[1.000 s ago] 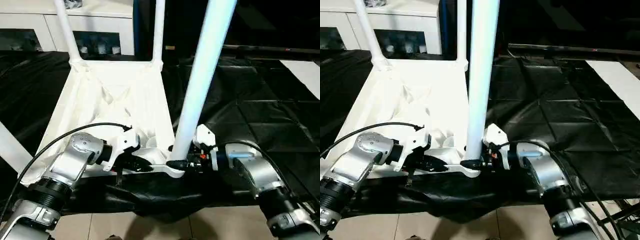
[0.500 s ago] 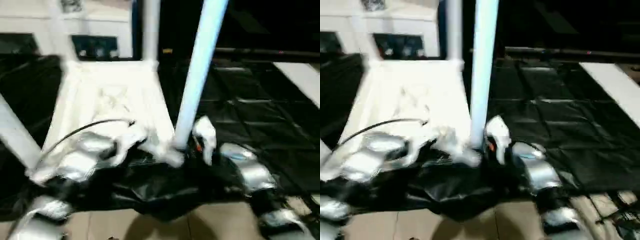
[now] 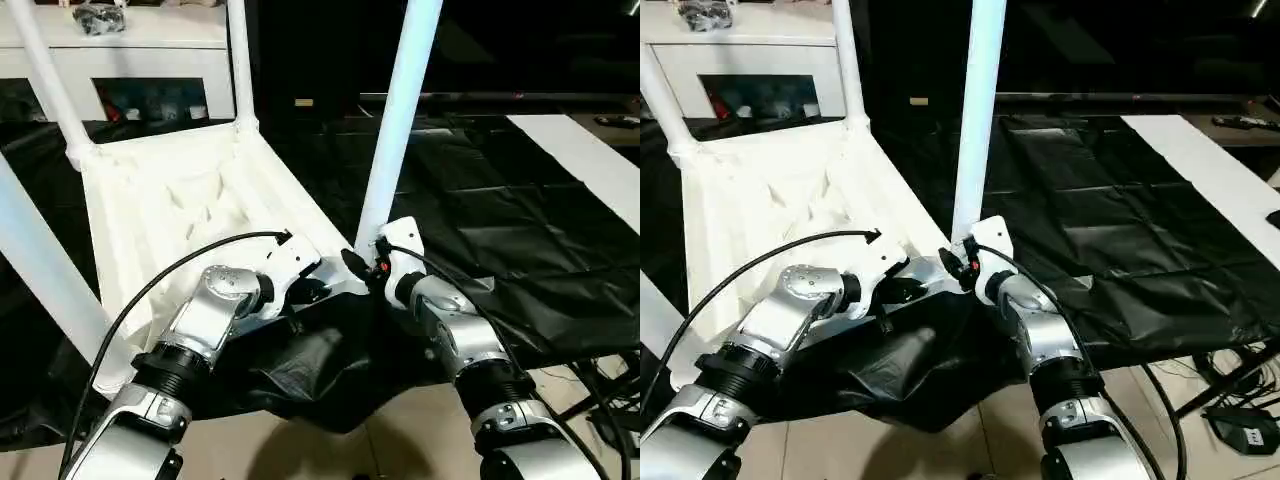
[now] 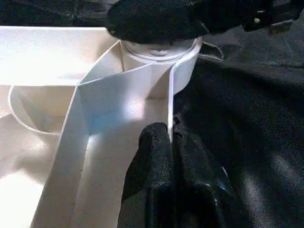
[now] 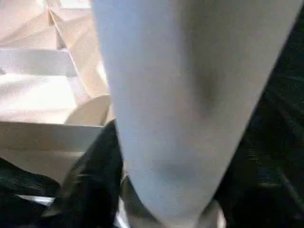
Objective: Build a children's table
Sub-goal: Rotate leg to tighten
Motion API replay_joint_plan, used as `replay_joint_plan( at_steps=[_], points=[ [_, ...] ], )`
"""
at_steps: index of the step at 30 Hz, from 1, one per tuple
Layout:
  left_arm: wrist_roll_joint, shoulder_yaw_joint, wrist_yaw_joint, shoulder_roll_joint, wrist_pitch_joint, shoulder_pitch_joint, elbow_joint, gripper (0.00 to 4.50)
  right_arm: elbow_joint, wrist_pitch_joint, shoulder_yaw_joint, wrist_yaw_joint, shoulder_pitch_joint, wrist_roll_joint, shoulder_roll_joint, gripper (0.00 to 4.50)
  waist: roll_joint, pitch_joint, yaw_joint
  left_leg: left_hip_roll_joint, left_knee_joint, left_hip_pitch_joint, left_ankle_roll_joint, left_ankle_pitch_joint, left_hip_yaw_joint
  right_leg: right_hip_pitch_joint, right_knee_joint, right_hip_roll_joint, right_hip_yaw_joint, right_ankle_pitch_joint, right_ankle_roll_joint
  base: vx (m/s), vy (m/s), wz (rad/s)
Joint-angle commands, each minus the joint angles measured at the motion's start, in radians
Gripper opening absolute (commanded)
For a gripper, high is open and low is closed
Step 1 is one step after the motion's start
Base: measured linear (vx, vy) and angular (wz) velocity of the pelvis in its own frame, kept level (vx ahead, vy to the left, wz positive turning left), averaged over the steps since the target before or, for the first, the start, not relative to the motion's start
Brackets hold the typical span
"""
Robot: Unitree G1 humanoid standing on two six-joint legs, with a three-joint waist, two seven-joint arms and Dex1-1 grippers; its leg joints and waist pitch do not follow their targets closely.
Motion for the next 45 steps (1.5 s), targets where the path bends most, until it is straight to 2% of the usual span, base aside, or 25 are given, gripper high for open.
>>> replay_joint_plan(
  at_steps=[1, 2, 3, 5, 6, 8, 9, 10, 11, 12, 13, 14, 15, 16, 18, 21, 25, 27, 31, 41, 45],
  points=[
    [-0.035, -0.053, -0.040, -0.049, -0.039, -0.022, -0.027, 0.00, 0.003, -0.003, 0.093, 0.114, -0.009, 0.015, 0.059, 2.95, 0.012, -0.043, -0.013, 0.011, -0.072, 0.028, -0.023, -0.649, -0.014, 0.014, -0.111, -0.056, -0.013, -0.709, -0.015, 0.000, 0.000, 0.00],
    [-0.038, -0.052, -0.058, -0.033, -0.040, -0.016, -0.032, 0.00, 0.000, -0.012, 0.099, 0.131, -0.008, 0.007, 0.038, 2.95, 0.012, -0.045, -0.016, 0.014, -0.074, 0.027, -0.024, -0.657, -0.015, 0.016, -0.107, -0.055, -0.019, -0.691, -0.014, 0.000, 0.000, 0.00],
    [-0.040, -0.050, -0.069, -0.024, -0.041, -0.013, -0.035, 0.00, -0.001, -0.018, 0.103, 0.142, -0.007, 0.002, 0.026, 3.08, 0.018, -0.044, -0.015, 0.026, -0.087, 0.020, -0.034, -0.697, -0.022, 0.023, -0.090, -0.058, -0.015, -0.638, -0.025, 0.000, 0.000, 0.00],
    [-0.048, -0.050, -0.115, 0.007, -0.047, -0.003, -0.048, 0.00, -0.026, -0.031, 0.117, 0.216, 0.001, 0.000, -0.021, 3.08, 0.015, -0.046, -0.014, 0.025, -0.087, 0.023, -0.036, -0.705, -0.022, 0.018, -0.082, -0.061, -0.005, -0.613, -0.046, 0.000, 0.000, 0.00],
    [-0.052, -0.052, -0.141, 0.022, -0.048, 0.003, -0.057, 0.00, -0.038, -0.033, 0.120, 0.252, 0.006, 0.004, -0.041, 3.08, 0.014, -0.046, -0.014, 0.023, -0.086, 0.019, -0.033, -0.692, -0.021, 0.017, -0.082, -0.063, 0.000, -0.614, -0.051, 0.000, 0.000, 0.00],
    [-0.062, -0.058, -0.194, 0.050, -0.056, 0.015, -0.074, 0.00, -0.060, -0.036, 0.124, 0.317, 0.012, 0.013, -0.076, 3.08, 0.011, -0.051, -0.007, 0.019, -0.081, 0.014, -0.025, -0.627, -0.016, 0.015, -0.079, -0.071, 0.013, -0.604, -0.071, 0.000, 0.000, 0.00],
    [-0.065, -0.060, -0.211, 0.060, -0.054, 0.019, -0.081, 0.00, -0.068, -0.037, 0.127, 0.340, 0.015, 0.017, -0.089, 3.08, 0.006, -0.060, 0.004, 0.021, -0.082, -0.005, -0.010, -0.518, -0.009, 0.020, -0.061, -0.072, 0.032, -0.524, -0.111, 0.000, 0.000, 0.00],
    [-0.068, -0.062, -0.229, 0.070, -0.051, 0.023, -0.089, 0.00, -0.077, -0.037, 0.130, 0.368, 0.018, 0.020, -0.102, 3.08, 0.006, -0.060, 0.004, 0.021, -0.082, -0.005, -0.010, -0.518, -0.009, 0.020, -0.061, -0.072, 0.032, -0.524, -0.111, 0.000, 0.000, 0.00],
    [-0.074, -0.071, -0.274, 0.097, -0.044, 0.031, -0.106, 0.00, -0.102, -0.031, 0.140, 0.437, 0.027, 0.029, -0.139, 3.08, 0.005, -0.067, 0.017, 0.025, -0.081, -0.007, 0.006, -0.420, 0.004, 0.013, -0.038, -0.062, 0.050, -0.375, -0.177, 0.000, 0.000, 0.00],
    [-0.076, -0.076, -0.301, 0.116, -0.045, 0.036, -0.115, 0.00, -0.117, -0.027, 0.148, 0.481, 0.033, 0.034, -0.164, 3.08, 0.002, -0.065, 0.028, 0.024, -0.079, -0.006, 0.024, -0.386, 0.016, 0.010, -0.031, -0.057, 0.058, -0.334, -0.198, 0.000, 0.000, 0.00],
    [-0.076, -0.078, -0.313, 0.123, -0.049, 0.038, -0.118, 0.00, -0.122, -0.026, 0.150, 0.502, 0.035, 0.034, -0.174, 3.08, -0.002, -0.065, 0.029, 0.023, -0.077, -0.005, 0.033, -0.377, 0.021, 0.007, -0.029, -0.054, 0.063, -0.341, -0.200, 0.000, 0.000, 0.00],
    [-0.079, -0.079, -0.332, 0.136, -0.044, 0.041, -0.123, 0.00, -0.127, -0.022, 0.158, 0.531, 0.038, 0.031, -0.192, 3.08, -0.006, -0.067, 0.038, 0.020, -0.070, 0.001, 0.041, -0.352, 0.031, -0.001, -0.026, -0.052, 0.074, -0.339, -0.209, 0.059, -0.045, 0.16],
    [-0.084, -0.081, -0.346, 0.147, -0.040, 0.043, -0.127, 0.00, -0.130, -0.020, 0.165, 0.554, 0.040, 0.031, -0.206, 3.08, -0.011, -0.069, 0.044, 0.020, -0.067, -0.002, 0.047, -0.316, 0.037, 0.000, -0.016, -0.048, 0.082, -0.320, -0.217, 0.061, -0.049, 0.16],
    [-0.086, -0.084, -0.364, 0.160, -0.042, 0.046, -0.131, 0.00, -0.134, -0.019, 0.172, 0.576, 0.042, 0.031, -0.220, 3.08, -0.011, -0.069, 0.044, 0.020, -0.067, -0.002, 0.047, -0.316, 0.037, 0.000, -0.016, -0.048, 0.082, -0.320, -0.217, 0.061, -0.049, 0.16],
    [-0.090, -0.088, -0.389, 0.178, -0.048, 0.051, -0.138, 0.00, -0.140, -0.018, 0.181, 0.605, 0.045, 0.032, -0.237, 3.08, -0.005, -0.076, 0.055, 0.023, -0.065, -0.015, 0.061, -0.220, 0.037, 0.011, 0.007, -0.045, 0.088, -0.232, -0.234, 0.059, -0.033, 0.03],
    [-0.105, -0.088, -0.445, 0.227, -0.048, 0.063, -0.159, 0.00, -0.153, -0.012, 0.190, 0.660, 0.049, 0.029, -0.271, 3.08, -0.007, -0.079, 0.062, 0.019, -0.058, -0.015, 0.075, -0.158, 0.041, 0.015, 0.023, -0.040, 0.090, -0.112, -0.271, 0.036, -0.016, -0.01],
    [-0.116, -0.084, -0.480, 0.257, -0.047, 0.070, -0.172, 0.00, -0.149, -0.011, 0.193, 0.667, 0.048, 0.031, -0.279, 3.08, -0.006, -0.077, 0.066, 0.021, -0.057, -0.014, 0.074, -0.161, 0.041, 0.017, 0.024, -0.041, 0.089, -0.131, -0.276, 0.000, 0.000, 0.00],
    [-0.119, -0.082, -0.489, 0.263, -0.046, 0.070, -0.176, 0.00, -0.152, -0.010, 0.193, 0.677, 0.049, 0.038, -0.281, 2.77, -0.006, -0.074, 0.067, 0.023, -0.061, -0.011, 0.054, -0.197, 0.040, 0.015, 0.018, -0.041, 0.089, -0.195, -0.260, 0.000, 0.000, 0.00],
    [-0.130, -0.087, -0.496, 0.273, -0.042, 0.070, -0.181, 0.00, -0.171, -0.003, 0.195, 0.697, 0.055, 0.056, -0.281, 2.61, -0.005, -0.073, 0.067, 0.023, -0.063, -0.010, 0.033, -0.228, 0.038, 0.014, 0.014, -0.040, 0.090, -0.240, -0.241, 0.000, 0.000, 0.00],
    [-0.137, -0.094, -0.494, 0.270, -0.040, 0.068, -0.180, 0.00, -0.187, -0.002, 0.198, 0.717, 0.068, 0.065, -0.287, 2.58, -0.006, -0.077, 0.069, 0.021, -0.058, -0.012, 0.041, -0.185, 0.038, 0.018, 0.021, -0.039, 0.090, -0.182, -0.250, 0.000, 0.000, 0.00],
    [-0.122, -0.091, -0.437, 0.247, -0.048, 0.065, -0.160, 0.00, -0.184, 0.002, 0.192, 0.683, 0.074, 0.063, -0.274, 2.58, -0.007, -0.077, 0.072, 0.021, -0.058, -0.012, 0.041, -0.185, 0.039, 0.018, 0.019, -0.039, 0.091, -0.193, -0.248, 0.000, 0.000, 0.00]
  ],
)
